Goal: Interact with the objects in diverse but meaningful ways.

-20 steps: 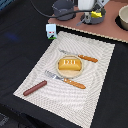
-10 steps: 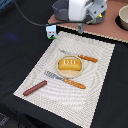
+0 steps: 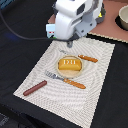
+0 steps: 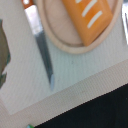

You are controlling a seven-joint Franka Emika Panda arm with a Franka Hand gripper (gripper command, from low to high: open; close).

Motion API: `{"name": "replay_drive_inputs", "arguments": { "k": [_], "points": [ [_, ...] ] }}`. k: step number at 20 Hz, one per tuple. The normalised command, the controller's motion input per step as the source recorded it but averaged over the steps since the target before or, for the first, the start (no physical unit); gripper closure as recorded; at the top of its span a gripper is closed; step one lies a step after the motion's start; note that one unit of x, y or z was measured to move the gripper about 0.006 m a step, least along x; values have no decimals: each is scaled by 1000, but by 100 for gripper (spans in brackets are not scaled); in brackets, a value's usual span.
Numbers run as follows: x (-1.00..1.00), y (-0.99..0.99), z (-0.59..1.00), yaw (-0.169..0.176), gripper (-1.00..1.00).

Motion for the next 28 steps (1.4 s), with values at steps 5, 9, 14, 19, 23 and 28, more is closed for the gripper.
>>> {"name": "replay_drive_inputs", "arguments": {
  "k": [5,9,14,19,23,28],
  "points": [
    [-330,-475,-57,154,-100],
    [-344,-283,106,195,-100],
    [-439,-354,49,157,-100],
    [-478,-466,-27,118,-100],
    [-519,-633,-198,73,-100],
    [-646,-555,-238,69,-100]
  ]
}}
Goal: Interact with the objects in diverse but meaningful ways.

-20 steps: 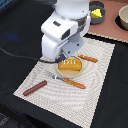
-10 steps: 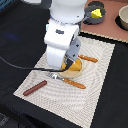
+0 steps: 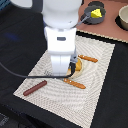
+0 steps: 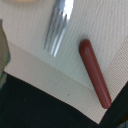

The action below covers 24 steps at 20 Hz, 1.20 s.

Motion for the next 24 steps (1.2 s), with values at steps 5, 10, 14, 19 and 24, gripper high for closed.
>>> {"name": "replay_drive_inputs", "arguments": {
  "k": [5,10,14,19,24],
  "points": [
    [-726,-477,-329,71,-100],
    [-710,-405,-442,83,-100],
    [-611,-313,-515,85,-100],
    [-438,-149,-471,69,-100],
    [-187,23,-383,33,-100]
  ]
}}
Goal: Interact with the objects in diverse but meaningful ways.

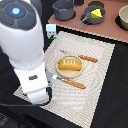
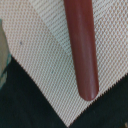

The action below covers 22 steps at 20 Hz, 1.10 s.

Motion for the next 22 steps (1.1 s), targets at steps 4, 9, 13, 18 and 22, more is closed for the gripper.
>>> {"name": "replay_drive_inputs", "arguments": {
  "k": [4,9,13,18,22],
  "points": [
    [-179,29,-369,24,-100],
    [-285,0,-408,25,-100],
    [-302,0,-384,35,100],
    [-293,0,-397,42,100],
    [-329,-6,-426,40,100]
  ]
}}
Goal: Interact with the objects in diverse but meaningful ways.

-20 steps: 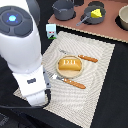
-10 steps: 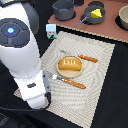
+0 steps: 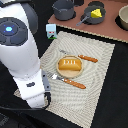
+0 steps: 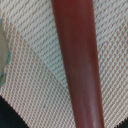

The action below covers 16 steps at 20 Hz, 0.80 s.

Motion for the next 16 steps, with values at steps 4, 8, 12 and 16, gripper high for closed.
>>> {"name": "replay_drive_inputs", "arguments": {
  "k": [4,8,12,16],
  "points": [
    [-332,-18,-414,40,100],
    [-331,-24,-390,40,100],
    [-245,-6,-219,40,100],
    [-31,46,438,-8,100]
  ]
}}
